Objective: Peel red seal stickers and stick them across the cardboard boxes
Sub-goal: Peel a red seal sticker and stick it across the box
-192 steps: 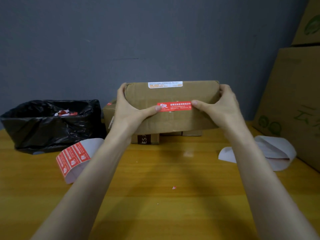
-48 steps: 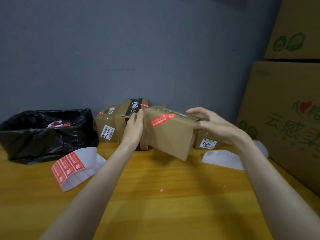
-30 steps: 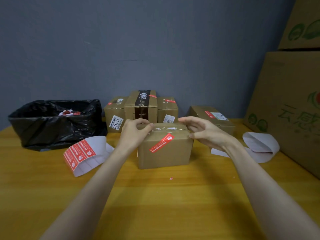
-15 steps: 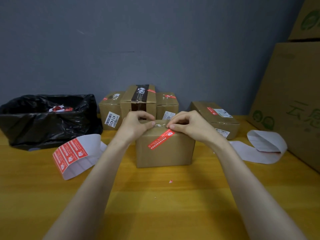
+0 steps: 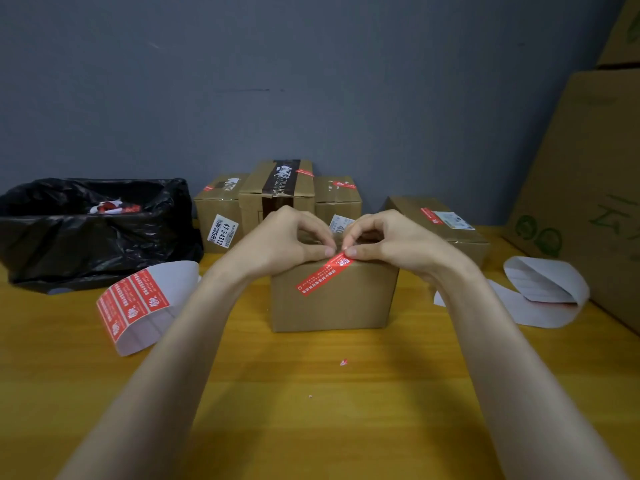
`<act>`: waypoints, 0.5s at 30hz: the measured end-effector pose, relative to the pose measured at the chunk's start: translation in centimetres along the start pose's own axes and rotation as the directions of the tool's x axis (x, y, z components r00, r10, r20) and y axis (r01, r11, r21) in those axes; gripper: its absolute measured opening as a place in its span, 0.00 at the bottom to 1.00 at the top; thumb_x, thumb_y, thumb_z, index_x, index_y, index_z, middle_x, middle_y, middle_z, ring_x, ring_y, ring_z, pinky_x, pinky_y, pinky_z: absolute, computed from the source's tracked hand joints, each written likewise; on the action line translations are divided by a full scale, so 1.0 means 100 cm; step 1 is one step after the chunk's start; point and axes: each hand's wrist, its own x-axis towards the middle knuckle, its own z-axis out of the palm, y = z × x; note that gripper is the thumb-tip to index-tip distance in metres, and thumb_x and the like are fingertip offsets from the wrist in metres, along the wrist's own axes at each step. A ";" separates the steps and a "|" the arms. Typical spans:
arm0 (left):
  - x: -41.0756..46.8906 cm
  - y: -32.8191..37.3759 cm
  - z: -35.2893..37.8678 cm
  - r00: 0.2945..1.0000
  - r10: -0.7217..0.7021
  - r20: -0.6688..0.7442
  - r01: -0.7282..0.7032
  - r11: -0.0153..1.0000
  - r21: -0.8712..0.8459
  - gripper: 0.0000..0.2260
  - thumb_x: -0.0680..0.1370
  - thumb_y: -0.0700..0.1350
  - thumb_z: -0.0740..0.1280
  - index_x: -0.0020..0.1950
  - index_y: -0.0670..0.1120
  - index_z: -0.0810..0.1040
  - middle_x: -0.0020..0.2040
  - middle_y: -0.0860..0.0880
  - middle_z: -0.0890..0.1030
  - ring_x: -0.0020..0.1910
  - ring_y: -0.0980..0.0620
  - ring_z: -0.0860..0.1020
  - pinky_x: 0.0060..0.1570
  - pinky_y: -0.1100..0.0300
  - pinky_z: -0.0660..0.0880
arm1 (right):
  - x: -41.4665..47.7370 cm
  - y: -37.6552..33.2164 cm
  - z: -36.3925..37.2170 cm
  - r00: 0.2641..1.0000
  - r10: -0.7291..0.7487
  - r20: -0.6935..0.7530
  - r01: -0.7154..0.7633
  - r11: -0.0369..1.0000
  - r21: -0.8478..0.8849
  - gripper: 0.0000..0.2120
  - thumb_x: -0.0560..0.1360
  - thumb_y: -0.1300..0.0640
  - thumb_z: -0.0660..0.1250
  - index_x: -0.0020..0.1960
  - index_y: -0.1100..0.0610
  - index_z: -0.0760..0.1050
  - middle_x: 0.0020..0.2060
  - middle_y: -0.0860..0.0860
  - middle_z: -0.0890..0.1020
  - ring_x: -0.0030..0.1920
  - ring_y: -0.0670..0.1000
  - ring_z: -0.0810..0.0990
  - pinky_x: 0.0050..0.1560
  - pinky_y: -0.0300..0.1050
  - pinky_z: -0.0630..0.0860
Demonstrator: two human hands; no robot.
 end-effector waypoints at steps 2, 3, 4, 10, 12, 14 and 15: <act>0.000 0.002 0.002 1.000 0.017 0.023 -0.017 0.999 -0.038 0.01 0.71 0.42 0.73 0.42 0.48 0.84 0.46 0.56 0.81 0.48 0.63 0.77 0.54 0.66 0.71 | 0.000 0.000 0.000 1.000 -0.001 -0.001 0.000 1.000 -0.012 0.07 0.73 0.61 0.69 0.39 0.51 0.79 0.43 0.48 0.81 0.48 0.44 0.78 0.51 0.37 0.74; 0.000 0.003 0.003 1.000 0.016 0.018 -0.015 0.999 -0.050 0.02 0.71 0.43 0.73 0.40 0.50 0.84 0.46 0.56 0.82 0.48 0.62 0.78 0.54 0.65 0.71 | 0.001 -0.001 0.000 1.000 0.000 -0.008 0.000 1.000 -0.017 0.07 0.73 0.61 0.69 0.39 0.52 0.79 0.42 0.48 0.81 0.48 0.44 0.78 0.51 0.37 0.74; 0.001 0.003 0.004 1.000 0.008 0.008 -0.008 0.998 -0.056 0.03 0.70 0.43 0.73 0.38 0.52 0.83 0.45 0.56 0.82 0.47 0.62 0.78 0.53 0.63 0.72 | 0.001 -0.001 0.001 1.000 -0.003 -0.018 0.003 1.000 -0.017 0.06 0.73 0.62 0.69 0.40 0.53 0.79 0.42 0.48 0.81 0.47 0.45 0.78 0.51 0.38 0.74; 0.001 0.006 0.010 0.999 -0.036 -0.035 0.035 0.999 -0.034 0.08 0.71 0.44 0.73 0.34 0.55 0.81 0.44 0.54 0.83 0.47 0.60 0.78 0.50 0.65 0.72 | -0.001 0.002 -0.004 0.999 0.008 -0.045 -0.006 0.999 0.042 0.08 0.72 0.66 0.70 0.41 0.53 0.78 0.46 0.53 0.82 0.53 0.51 0.79 0.59 0.45 0.75; 0.000 0.008 0.011 0.999 -0.045 -0.019 0.044 0.999 -0.019 0.07 0.72 0.44 0.72 0.35 0.54 0.81 0.45 0.54 0.83 0.48 0.60 0.78 0.50 0.65 0.73 | -0.002 0.001 -0.006 1.000 0.025 -0.017 -0.025 1.000 -0.002 0.08 0.72 0.63 0.70 0.39 0.51 0.80 0.48 0.52 0.83 0.54 0.50 0.79 0.60 0.47 0.75; -0.001 0.009 0.012 0.999 -0.047 -0.013 0.047 0.999 -0.022 0.07 0.73 0.44 0.71 0.36 0.53 0.81 0.46 0.53 0.83 0.47 0.60 0.79 0.48 0.68 0.73 | -0.004 -0.001 -0.006 0.999 0.036 -0.001 -0.036 0.999 -0.026 0.08 0.72 0.63 0.70 0.38 0.50 0.81 0.49 0.51 0.82 0.54 0.48 0.78 0.61 0.47 0.74; -0.001 0.009 0.012 0.999 -0.047 -0.012 0.046 0.999 -0.027 0.06 0.73 0.44 0.71 0.37 0.53 0.81 0.46 0.53 0.83 0.47 0.60 0.79 0.47 0.68 0.73 | -0.004 -0.002 -0.006 0.999 0.042 0.004 -0.042 0.999 -0.035 0.08 0.72 0.62 0.70 0.38 0.50 0.81 0.49 0.50 0.82 0.54 0.47 0.78 0.61 0.46 0.73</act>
